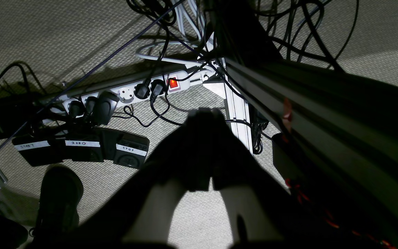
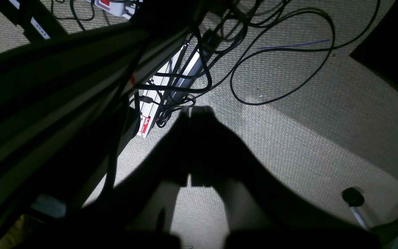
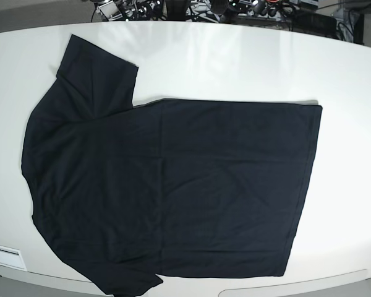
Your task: Fold the T-shirt properly
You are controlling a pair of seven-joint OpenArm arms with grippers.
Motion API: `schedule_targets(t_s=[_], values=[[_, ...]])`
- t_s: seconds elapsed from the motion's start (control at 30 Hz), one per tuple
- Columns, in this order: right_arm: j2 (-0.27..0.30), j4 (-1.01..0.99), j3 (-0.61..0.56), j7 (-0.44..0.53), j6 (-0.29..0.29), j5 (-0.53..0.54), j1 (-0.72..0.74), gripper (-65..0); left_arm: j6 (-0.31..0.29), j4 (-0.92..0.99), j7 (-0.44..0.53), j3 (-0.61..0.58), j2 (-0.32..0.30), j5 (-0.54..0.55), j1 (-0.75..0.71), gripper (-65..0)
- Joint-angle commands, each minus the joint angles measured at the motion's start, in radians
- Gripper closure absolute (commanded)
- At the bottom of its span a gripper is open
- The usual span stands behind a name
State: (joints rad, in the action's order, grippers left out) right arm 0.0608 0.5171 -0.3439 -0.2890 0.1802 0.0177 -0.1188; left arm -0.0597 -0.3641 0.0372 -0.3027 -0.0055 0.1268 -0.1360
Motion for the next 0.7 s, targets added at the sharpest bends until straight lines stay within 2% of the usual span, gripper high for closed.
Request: schedule_targets(t_s=[0.0,0.27,0.43,0.67], values=[[0.003,0.011,0.003,0.004,0.003,0.000,0.003,0.0,-0.001,-0.007,0.014,-0.003,0.003,0.004,-0.005,0.0],[0.003,0.011,0.003,-0.005,0.003,-0.001,0.003,0.0,0.000,-0.007,0.015,-0.003,0.003,0.004,-0.005,0.0],[0.003,0.011,0.003,-0.006,0.027,-0.070,0.003,0.0,0.000,-0.007,0.015,-0.003,0.003,0.004,-0.005,0.0],[0.003,0.011,0.003,-0.011,0.026,-0.071,0.003,0.0,-0.001,-0.007,0.014,-0.003,0.003,0.004,-0.005,0.0]])
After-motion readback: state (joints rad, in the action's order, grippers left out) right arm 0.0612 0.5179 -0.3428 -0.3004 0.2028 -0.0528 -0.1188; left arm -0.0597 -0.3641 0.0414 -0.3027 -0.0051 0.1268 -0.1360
